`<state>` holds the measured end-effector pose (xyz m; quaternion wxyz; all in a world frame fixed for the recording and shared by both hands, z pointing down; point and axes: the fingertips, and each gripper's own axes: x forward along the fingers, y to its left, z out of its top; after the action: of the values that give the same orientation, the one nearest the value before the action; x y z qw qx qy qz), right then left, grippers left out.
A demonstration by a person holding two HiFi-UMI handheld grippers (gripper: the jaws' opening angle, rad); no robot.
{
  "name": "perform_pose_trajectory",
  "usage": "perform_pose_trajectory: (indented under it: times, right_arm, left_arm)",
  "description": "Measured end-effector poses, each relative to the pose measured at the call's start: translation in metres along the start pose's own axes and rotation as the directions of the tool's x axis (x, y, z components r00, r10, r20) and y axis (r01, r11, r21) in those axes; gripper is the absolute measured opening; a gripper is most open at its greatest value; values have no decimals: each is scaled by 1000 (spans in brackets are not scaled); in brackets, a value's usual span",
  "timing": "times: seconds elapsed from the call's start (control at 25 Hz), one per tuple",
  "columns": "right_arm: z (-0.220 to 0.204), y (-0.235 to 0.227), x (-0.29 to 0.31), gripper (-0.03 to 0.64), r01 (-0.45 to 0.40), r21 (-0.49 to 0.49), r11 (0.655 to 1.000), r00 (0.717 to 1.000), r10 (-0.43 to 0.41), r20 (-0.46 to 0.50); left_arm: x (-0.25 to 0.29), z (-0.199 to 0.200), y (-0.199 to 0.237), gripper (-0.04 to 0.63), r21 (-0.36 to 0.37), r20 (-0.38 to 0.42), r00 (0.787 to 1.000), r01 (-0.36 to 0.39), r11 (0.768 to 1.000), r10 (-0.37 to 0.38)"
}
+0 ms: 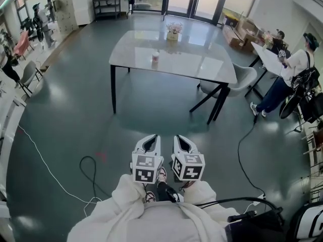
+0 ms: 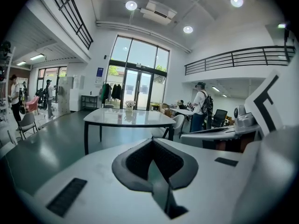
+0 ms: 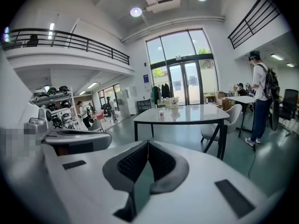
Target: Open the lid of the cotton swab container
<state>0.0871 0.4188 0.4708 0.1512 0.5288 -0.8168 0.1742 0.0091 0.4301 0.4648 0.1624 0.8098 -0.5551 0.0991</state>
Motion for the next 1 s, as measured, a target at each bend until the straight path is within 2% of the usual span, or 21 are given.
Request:
perform_pose_trajectory:
  times: [0.6, 1.0]
  right_arm:
    - [50, -58, 85, 61, -4, 11, 1000, 1000, 4, 11]
    - [81, -83, 141, 61, -48, 13, 999, 999, 48, -1]
  left_arm:
    - [101, 44, 26, 6, 17, 7, 1000, -7, 1000, 7]
    - [158, 69, 48, 6, 14, -5, 999, -45, 999, 45]
